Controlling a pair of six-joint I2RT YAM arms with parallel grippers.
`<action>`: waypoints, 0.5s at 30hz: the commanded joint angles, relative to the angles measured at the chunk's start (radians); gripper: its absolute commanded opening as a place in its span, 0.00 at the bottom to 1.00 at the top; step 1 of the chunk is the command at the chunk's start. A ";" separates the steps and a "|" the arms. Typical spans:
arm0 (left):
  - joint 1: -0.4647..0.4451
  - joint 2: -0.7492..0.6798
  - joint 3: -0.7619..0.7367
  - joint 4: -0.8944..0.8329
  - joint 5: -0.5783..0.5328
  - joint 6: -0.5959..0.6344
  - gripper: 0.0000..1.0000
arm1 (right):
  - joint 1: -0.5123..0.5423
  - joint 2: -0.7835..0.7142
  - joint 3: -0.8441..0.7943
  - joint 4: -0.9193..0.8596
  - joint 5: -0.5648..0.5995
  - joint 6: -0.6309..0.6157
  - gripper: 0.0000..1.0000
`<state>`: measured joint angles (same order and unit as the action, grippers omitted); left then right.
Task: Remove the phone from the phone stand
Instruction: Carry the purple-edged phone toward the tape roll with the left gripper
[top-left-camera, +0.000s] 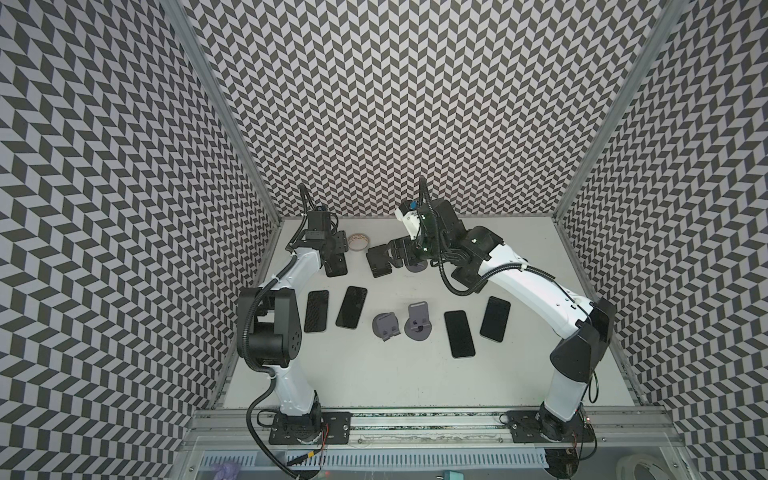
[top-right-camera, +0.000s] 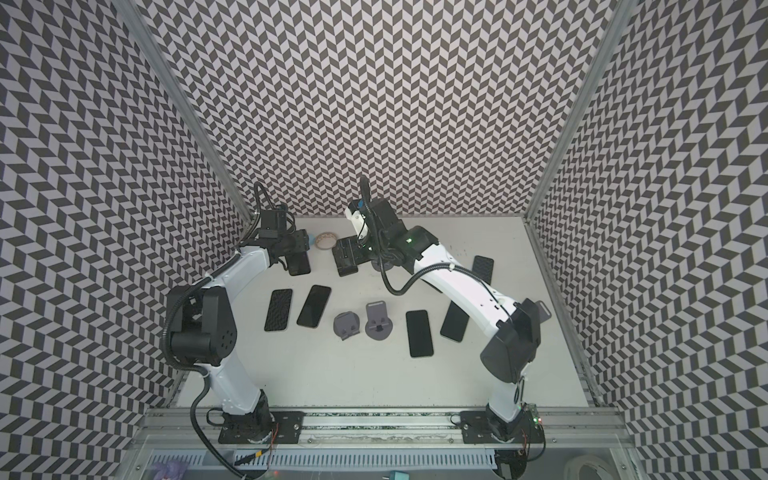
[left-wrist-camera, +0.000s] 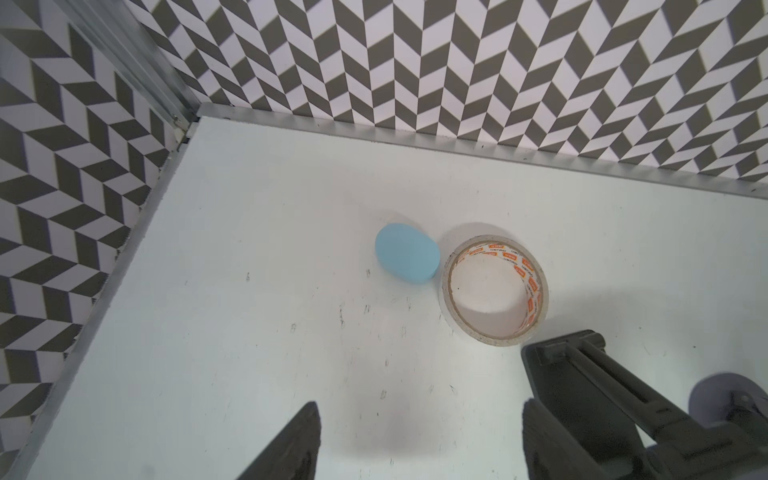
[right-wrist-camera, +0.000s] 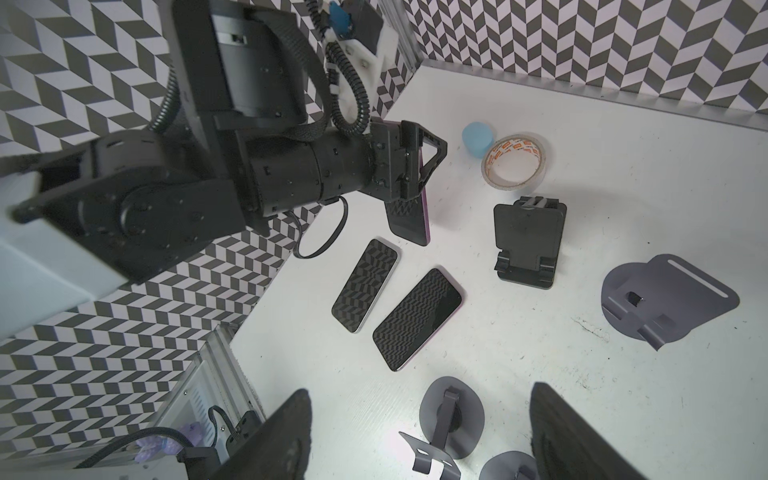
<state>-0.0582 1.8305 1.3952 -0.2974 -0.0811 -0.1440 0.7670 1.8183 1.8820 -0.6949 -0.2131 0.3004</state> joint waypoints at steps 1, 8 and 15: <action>0.008 0.035 0.072 -0.029 0.028 0.042 0.47 | 0.011 -0.011 0.012 0.000 0.016 -0.006 0.80; 0.008 0.063 0.092 -0.045 0.024 0.071 0.47 | 0.012 -0.019 -0.007 -0.018 0.021 -0.021 0.80; 0.010 0.091 0.092 -0.071 0.028 0.094 0.47 | 0.014 -0.013 -0.018 -0.017 0.010 -0.022 0.80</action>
<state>-0.0559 1.9076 1.4555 -0.3538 -0.0647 -0.0765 0.7719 1.8183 1.8782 -0.7330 -0.2054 0.2913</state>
